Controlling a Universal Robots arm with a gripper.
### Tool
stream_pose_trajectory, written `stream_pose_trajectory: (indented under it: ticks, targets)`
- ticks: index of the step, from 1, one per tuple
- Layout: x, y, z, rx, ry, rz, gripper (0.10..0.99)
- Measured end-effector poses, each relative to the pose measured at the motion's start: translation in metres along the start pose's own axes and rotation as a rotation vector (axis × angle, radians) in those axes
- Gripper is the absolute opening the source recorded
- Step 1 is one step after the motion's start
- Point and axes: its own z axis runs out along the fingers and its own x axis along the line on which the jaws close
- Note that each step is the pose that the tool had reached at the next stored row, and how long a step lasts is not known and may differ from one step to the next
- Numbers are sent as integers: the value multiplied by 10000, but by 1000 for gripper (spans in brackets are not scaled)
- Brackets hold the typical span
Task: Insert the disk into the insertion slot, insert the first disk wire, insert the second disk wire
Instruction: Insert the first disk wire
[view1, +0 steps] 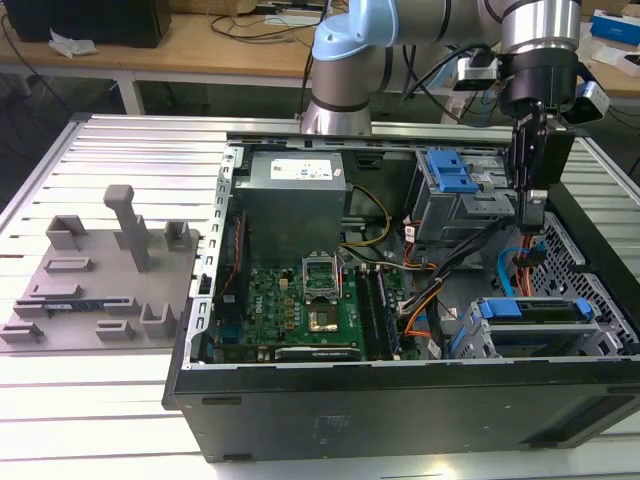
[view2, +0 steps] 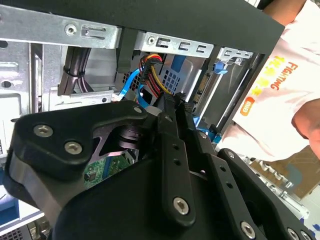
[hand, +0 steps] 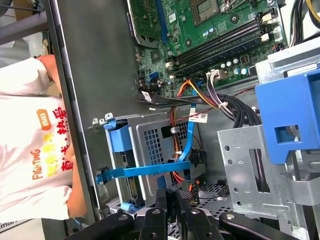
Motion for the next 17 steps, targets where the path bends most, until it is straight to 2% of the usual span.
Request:
stream_pose_trajectory:
  ticks: [4, 8, 9, 11, 12, 13, 14, 17]
  targets:
    - [1, 0, -1, 23, 103, 2, 165]
    - [0, -1, 0, 26, 120, 2, 165]
    - [13, -6, 15, 15, 88, -6, 165]
    - [55, -18, 56, -90, -208, -50, 165]
    - [66, -21, 66, -123, -325, -60, 165]
    - [93, -28, 86, -179, -564, -74, 165]
    - [133, -36, 101, -212, -713, -79, 165]
    - [221, -56, 123, -241, -852, -83, 165]
